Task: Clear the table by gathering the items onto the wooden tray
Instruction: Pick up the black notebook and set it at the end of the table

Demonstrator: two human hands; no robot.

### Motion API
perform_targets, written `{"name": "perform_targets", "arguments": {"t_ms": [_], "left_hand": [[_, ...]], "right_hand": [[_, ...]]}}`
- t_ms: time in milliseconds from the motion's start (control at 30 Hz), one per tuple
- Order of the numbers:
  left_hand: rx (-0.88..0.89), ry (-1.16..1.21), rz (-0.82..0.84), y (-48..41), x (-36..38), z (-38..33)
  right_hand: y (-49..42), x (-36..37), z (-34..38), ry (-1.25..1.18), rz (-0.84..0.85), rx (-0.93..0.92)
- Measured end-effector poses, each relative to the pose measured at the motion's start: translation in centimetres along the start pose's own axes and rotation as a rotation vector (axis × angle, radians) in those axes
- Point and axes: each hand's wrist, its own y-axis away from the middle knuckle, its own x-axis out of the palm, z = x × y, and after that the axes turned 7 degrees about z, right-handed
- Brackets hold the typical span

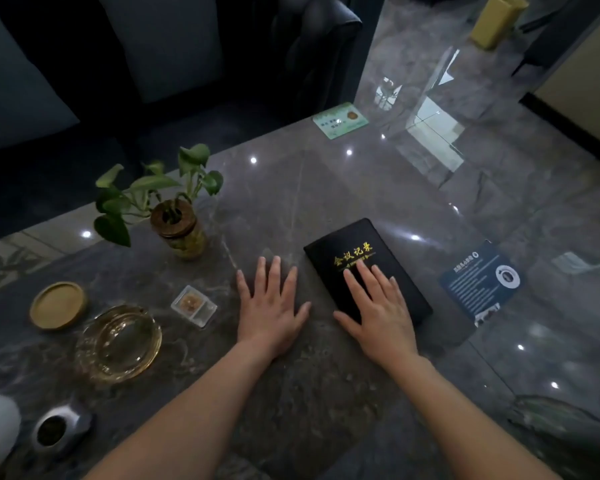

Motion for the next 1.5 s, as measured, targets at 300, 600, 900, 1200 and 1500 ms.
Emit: {"name": "perform_targets", "arguments": {"t_ms": [300,600,900,1200,1500], "left_hand": [[-0.098,0.04,-0.059,-1.5,0.2,-1.1],[-0.109,0.04,-0.088,-1.6,0.2,-1.0],[-0.107,0.029,-0.097,-1.7,0.3,-1.0],[-0.107,0.026,-0.117,-1.8,0.8,-0.9],[-0.115,0.023,-0.111,-1.8,0.8,-1.0]], "right_hand": [[-6.5,-1.6,-5.2,0.001,0.054,-0.022],[-12.5,-3.4,-8.4,-0.007,0.068,0.055],[-15.9,-4.4,-10.7,-0.035,0.069,0.127],[-16.8,-4.6,-12.0,-0.044,0.073,0.119],[-16.7,-5.3,-11.5,-0.025,0.107,0.129]]}}
